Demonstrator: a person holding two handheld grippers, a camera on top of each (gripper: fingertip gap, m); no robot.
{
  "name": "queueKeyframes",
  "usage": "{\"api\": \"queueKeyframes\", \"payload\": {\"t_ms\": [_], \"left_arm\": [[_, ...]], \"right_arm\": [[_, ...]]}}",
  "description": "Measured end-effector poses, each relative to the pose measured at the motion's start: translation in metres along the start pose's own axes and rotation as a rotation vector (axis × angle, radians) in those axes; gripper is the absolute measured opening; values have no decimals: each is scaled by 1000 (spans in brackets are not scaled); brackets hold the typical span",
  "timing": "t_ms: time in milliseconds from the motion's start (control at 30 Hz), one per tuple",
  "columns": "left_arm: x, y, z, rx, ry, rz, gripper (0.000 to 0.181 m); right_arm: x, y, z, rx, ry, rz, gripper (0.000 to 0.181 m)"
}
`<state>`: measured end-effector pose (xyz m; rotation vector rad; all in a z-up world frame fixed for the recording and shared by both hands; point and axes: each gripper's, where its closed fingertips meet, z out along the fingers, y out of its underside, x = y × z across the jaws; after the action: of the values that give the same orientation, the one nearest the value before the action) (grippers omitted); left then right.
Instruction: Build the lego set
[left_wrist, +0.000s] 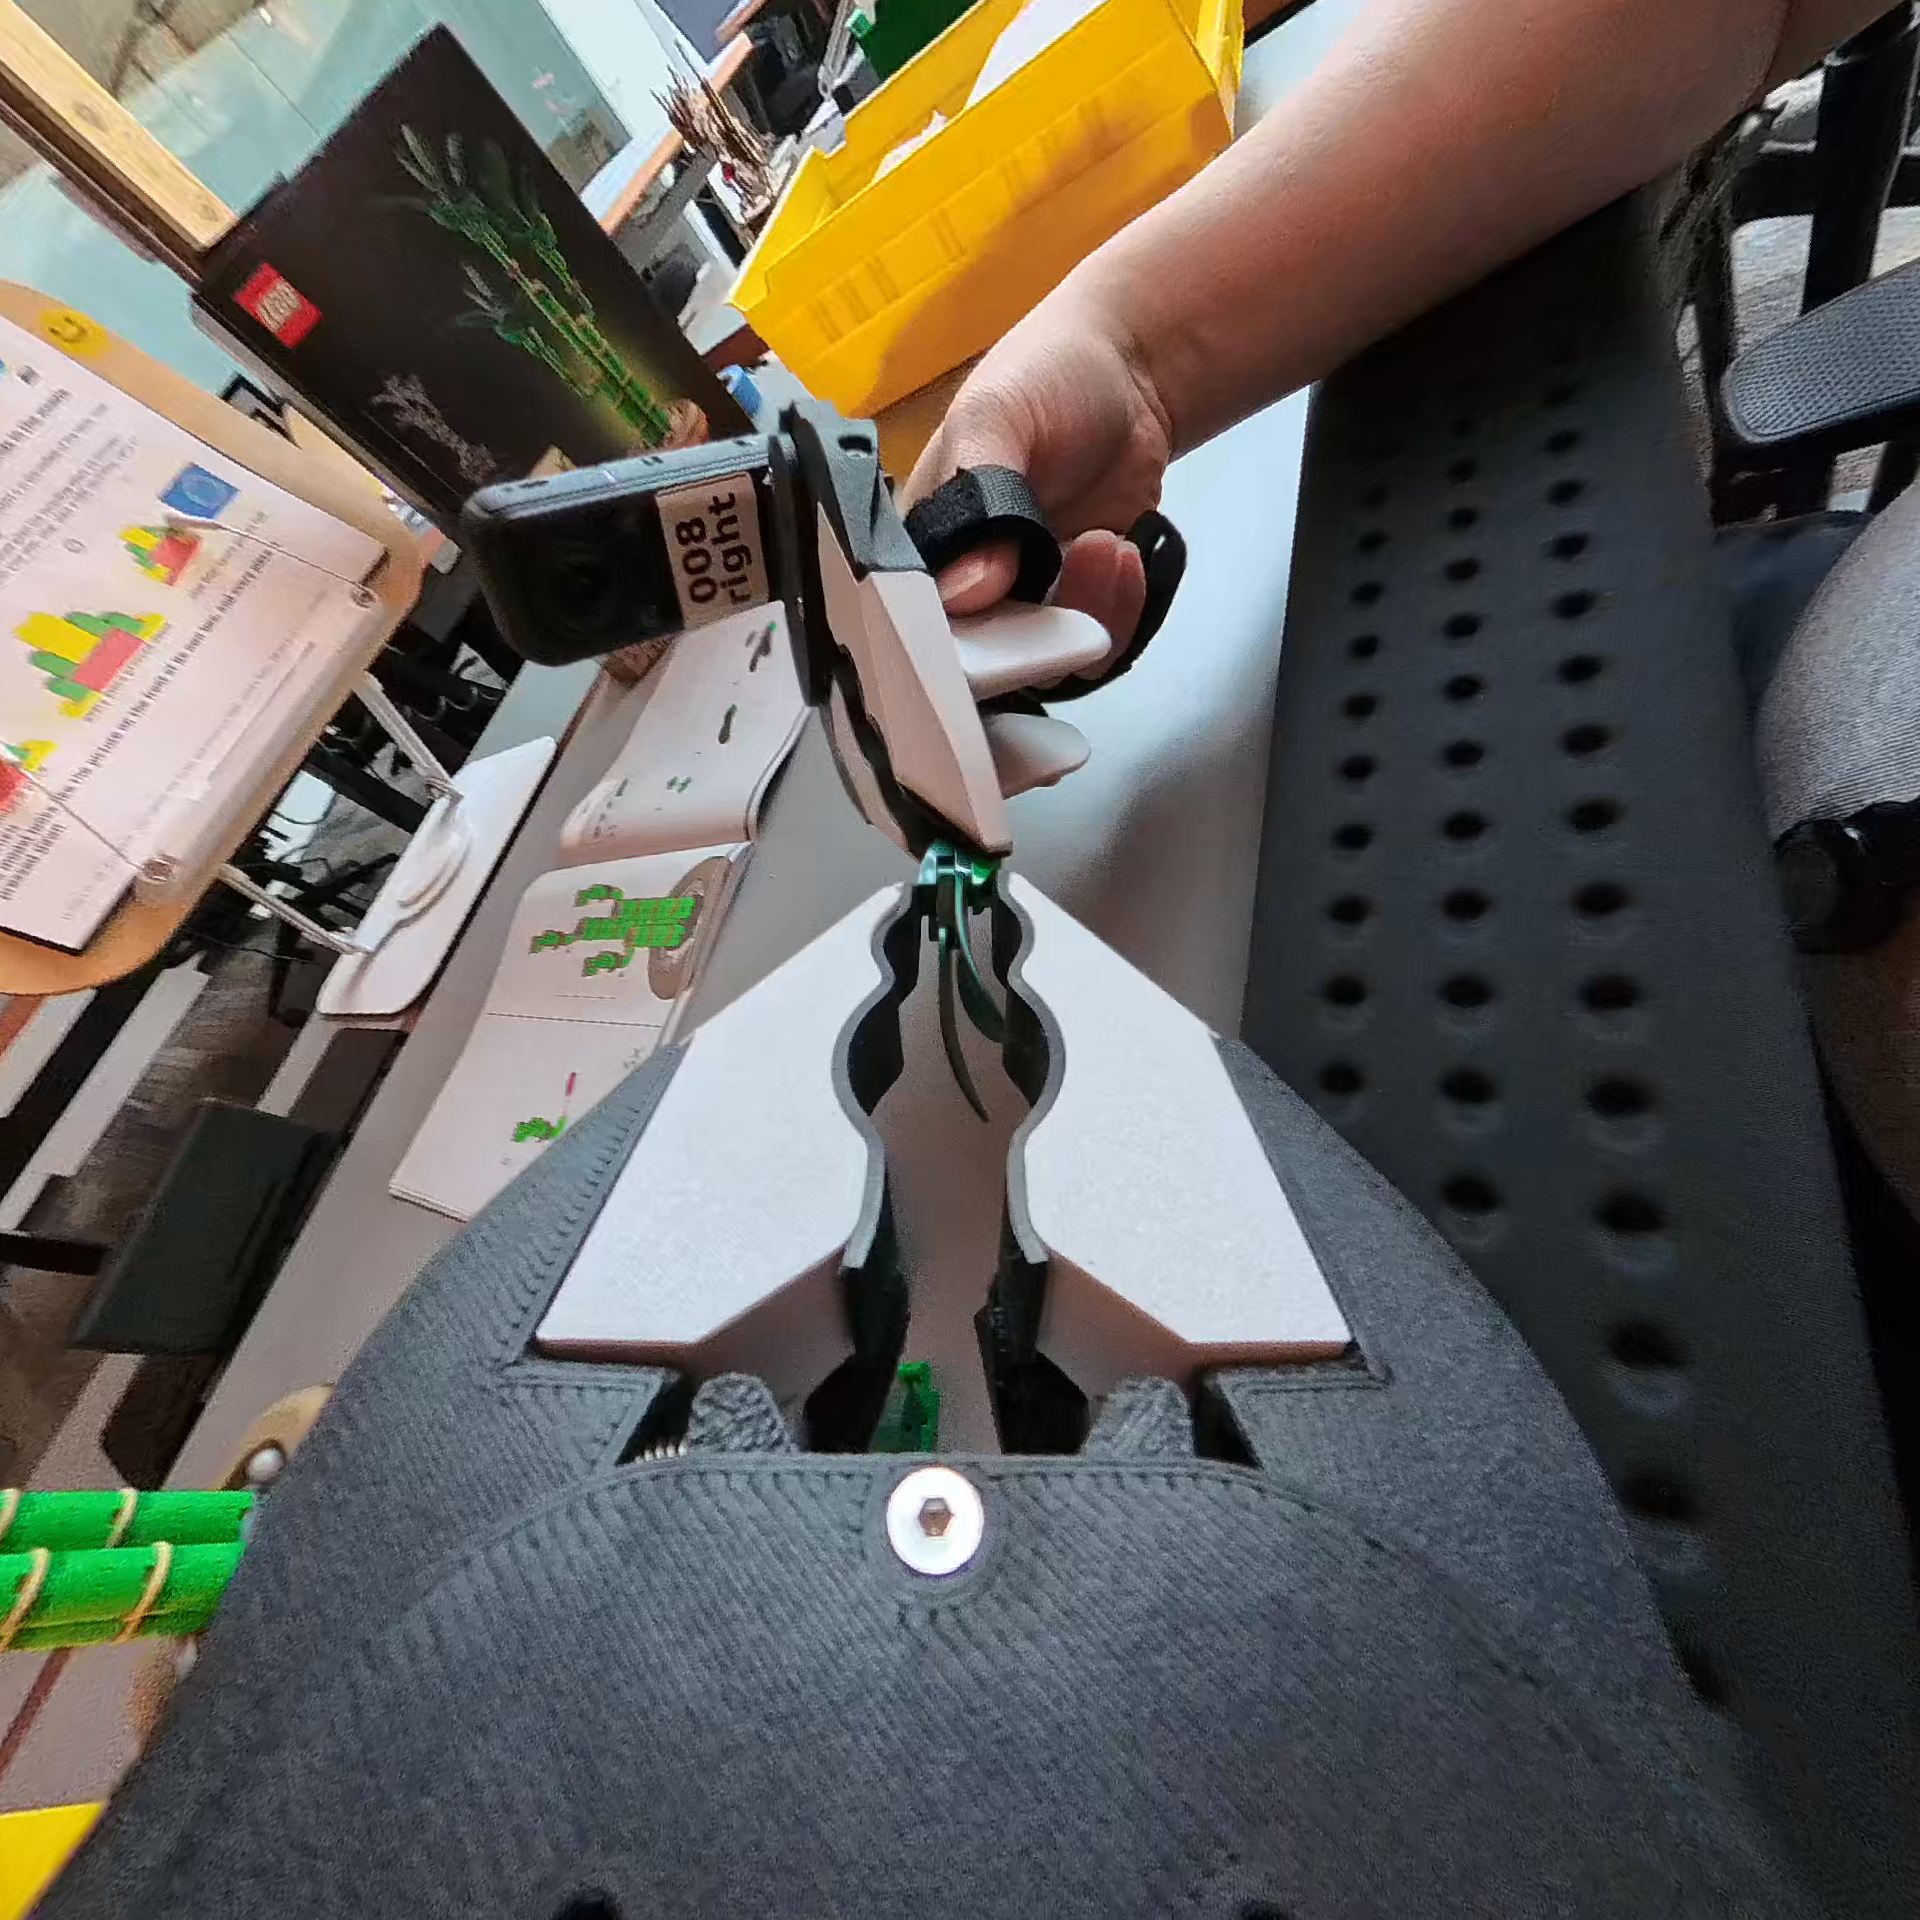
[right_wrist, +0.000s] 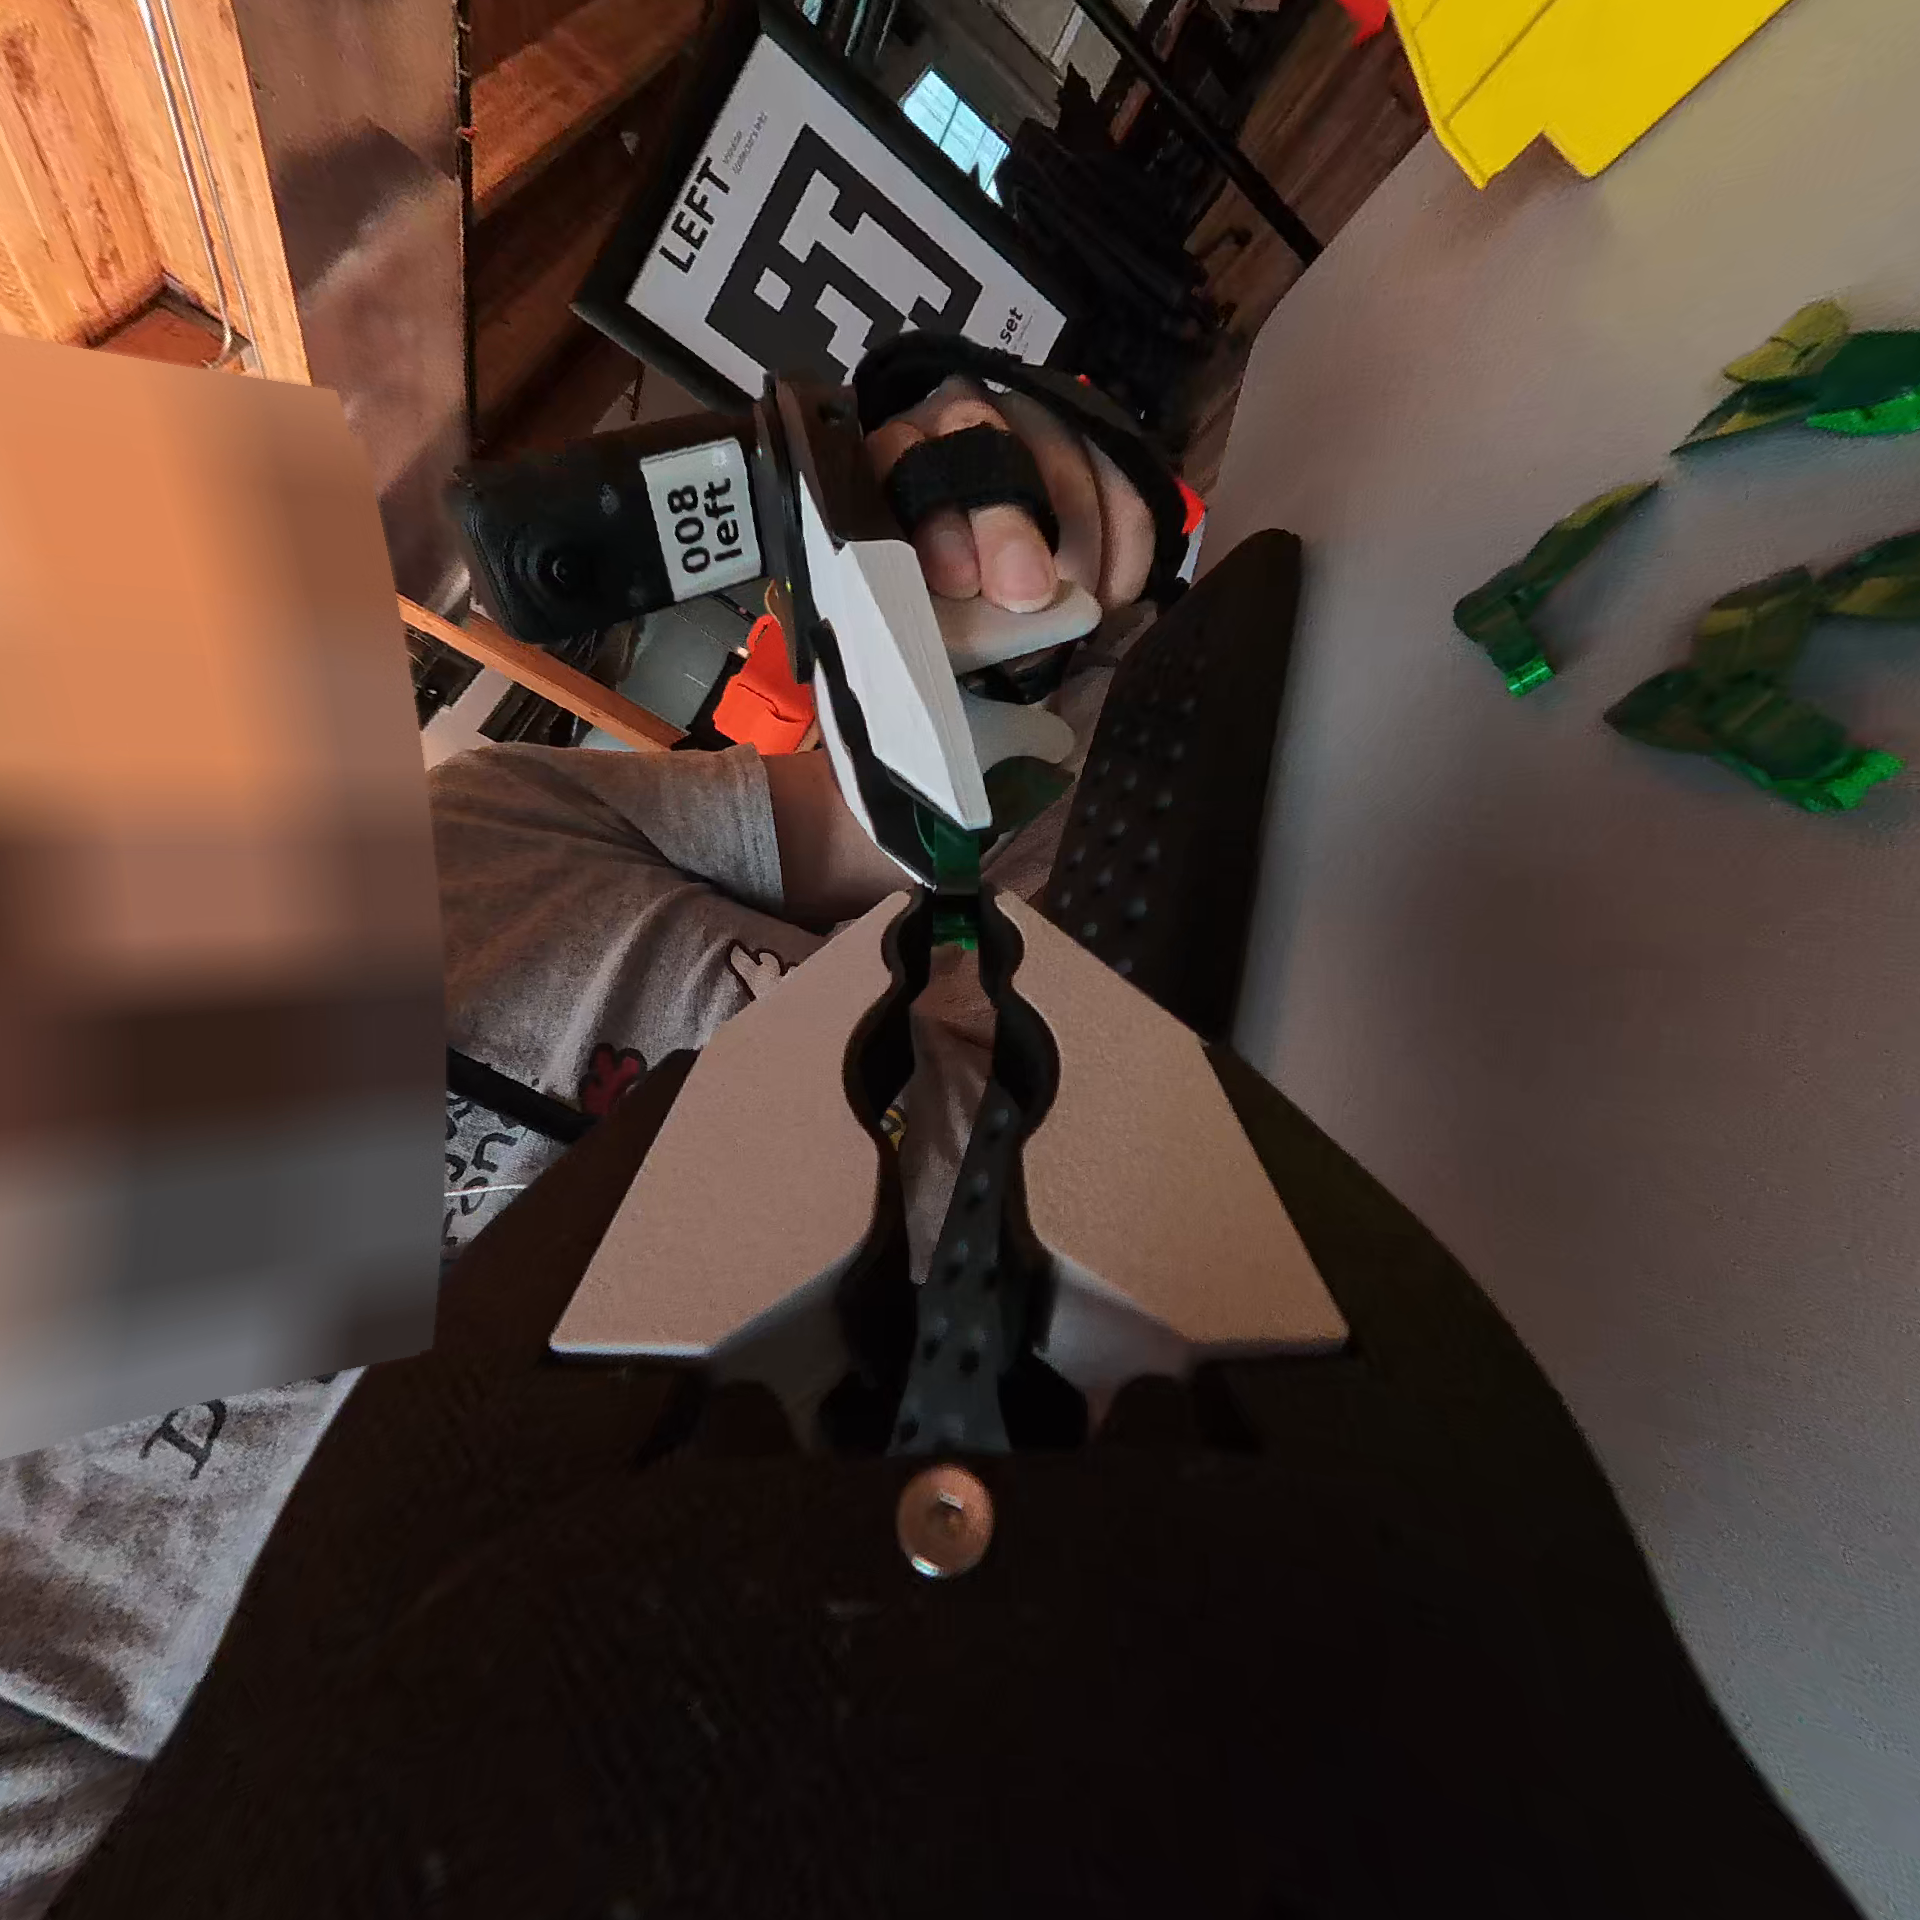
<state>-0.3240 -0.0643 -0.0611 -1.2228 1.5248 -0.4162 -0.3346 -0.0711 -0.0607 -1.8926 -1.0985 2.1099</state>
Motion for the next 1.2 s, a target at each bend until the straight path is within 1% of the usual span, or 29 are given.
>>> {"api": "queueKeyframes", "payload": {"t_ms": [100, 333, 500, 567, 633, 667, 700, 733, 800, 867, 933, 967, 1033, 1200], "left_arm": [[2, 1, 1, -4, 19, -16, 11], [0, 3, 1, -11, 9, -18, 11], [2, 1, 0, -12, 16, -13, 11], [0, -1, -2, -1, 1, -11, 11], [-1, 0, -4, -6, 0, -23, 11], [-1, 0, -4, -12, 8, -38, 11], [-1, 1, -5, -14, 15, -54, 11], [-1, 0, -5, -13, 25, -73, 11], [1, -2, -6, -3, 55, -120, 11], [1, -7, -6, 19, 84, -166, 11], [0, -9, -7, 28, 100, -206, 11], [-1, -10, -7, 29, 107, -223, 11], [0, -12, -7, 40, 121, -243, 11], [-3, -17, -7, 67, 107, -253, 11]], "right_arm": [[1, 1, 0, -1, -8, 21, 6], [2, 0, -1, 15, 1, 30, 6], [0, 2, 1, -1, 3, -3, 6], [-2, 1, -1, -18, 30, -122, 12], [-3, -5, -5, -7, 126, -385, 18], [-10, -8, -6, 4, 166, -561, 26], [-17, -10, -7, 9, 212, -717, 25], [-18, -10, -7, -9, 276, -838, 26], [-17, -9, -6, -63, 379, -979, 26], [-15, -7, -4, -89, 434, -1058, 26], [-16, -6, -2, -98, 454, -1109, 23], [-15, -4, -1, -116, 460, -1115, 22], [-15, -7, -1, -109, 492, -1135, 12], [-19, -10, -3, -96, 514, -1176, 12]]}}
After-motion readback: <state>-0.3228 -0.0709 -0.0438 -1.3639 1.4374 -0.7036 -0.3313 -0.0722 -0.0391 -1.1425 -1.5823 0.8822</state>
